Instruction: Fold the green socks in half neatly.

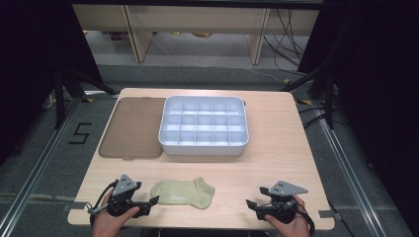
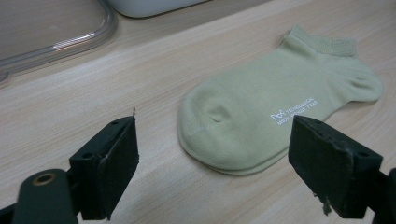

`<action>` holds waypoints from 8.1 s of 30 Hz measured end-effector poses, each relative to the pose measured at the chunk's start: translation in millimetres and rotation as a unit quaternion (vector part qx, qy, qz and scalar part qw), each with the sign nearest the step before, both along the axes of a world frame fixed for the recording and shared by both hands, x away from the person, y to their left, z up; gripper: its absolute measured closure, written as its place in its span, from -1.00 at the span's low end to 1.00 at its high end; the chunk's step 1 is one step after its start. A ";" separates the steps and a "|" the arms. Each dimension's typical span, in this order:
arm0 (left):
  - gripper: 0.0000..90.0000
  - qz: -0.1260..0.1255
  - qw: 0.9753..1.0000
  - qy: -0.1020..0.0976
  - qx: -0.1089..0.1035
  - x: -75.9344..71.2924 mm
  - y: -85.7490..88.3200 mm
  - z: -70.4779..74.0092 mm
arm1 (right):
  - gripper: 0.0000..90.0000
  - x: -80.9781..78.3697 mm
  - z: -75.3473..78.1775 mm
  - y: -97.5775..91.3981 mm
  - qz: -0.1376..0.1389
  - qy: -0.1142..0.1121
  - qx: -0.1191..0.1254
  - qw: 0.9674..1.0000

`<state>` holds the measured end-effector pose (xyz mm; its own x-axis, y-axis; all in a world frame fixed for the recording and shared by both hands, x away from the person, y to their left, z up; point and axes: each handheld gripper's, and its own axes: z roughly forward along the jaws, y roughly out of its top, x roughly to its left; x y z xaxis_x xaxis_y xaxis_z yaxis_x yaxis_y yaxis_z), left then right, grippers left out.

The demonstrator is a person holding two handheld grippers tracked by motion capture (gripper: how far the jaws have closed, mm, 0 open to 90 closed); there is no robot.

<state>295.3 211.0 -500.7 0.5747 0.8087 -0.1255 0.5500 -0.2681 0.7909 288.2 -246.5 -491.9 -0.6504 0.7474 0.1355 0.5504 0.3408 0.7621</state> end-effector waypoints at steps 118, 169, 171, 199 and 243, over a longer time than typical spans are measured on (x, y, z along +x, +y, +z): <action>-0.62 -0.039 0.999 0.026 -0.009 -1.2 -12.3 0.8 | 0.79 56.9 7.1 73.7 0.185 0.064 -0.083 0.977; 0.81 -0.099 0.994 0.043 0.032 10.2 -78.3 -13.5 | 0.76 57.4 -5.5 63.8 0.183 0.041 -0.109 0.976; 0.82 -0.095 0.994 0.050 0.023 9.8 -78.5 -13.9 | 0.76 57.0 -5.4 64.0 0.182 0.043 -0.108 0.976; 0.86 -0.124 0.992 0.032 0.025 5.5 -75.7 16.8 | 0.97 60.7 2.4 112.1 0.199 0.006 -0.078 0.977; 0.86 -0.170 0.985 0.029 0.016 24.2 -133.6 44.4 | 0.98 53.6 -5.7 71.9 0.162 0.036 -0.073 0.983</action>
<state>319.5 77.4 -456.3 0.8053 0.5754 -0.1429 0.4681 -0.4691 0.7489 341.8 -174.6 -497.6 -0.8502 0.5174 0.0972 0.4459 0.6095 0.6555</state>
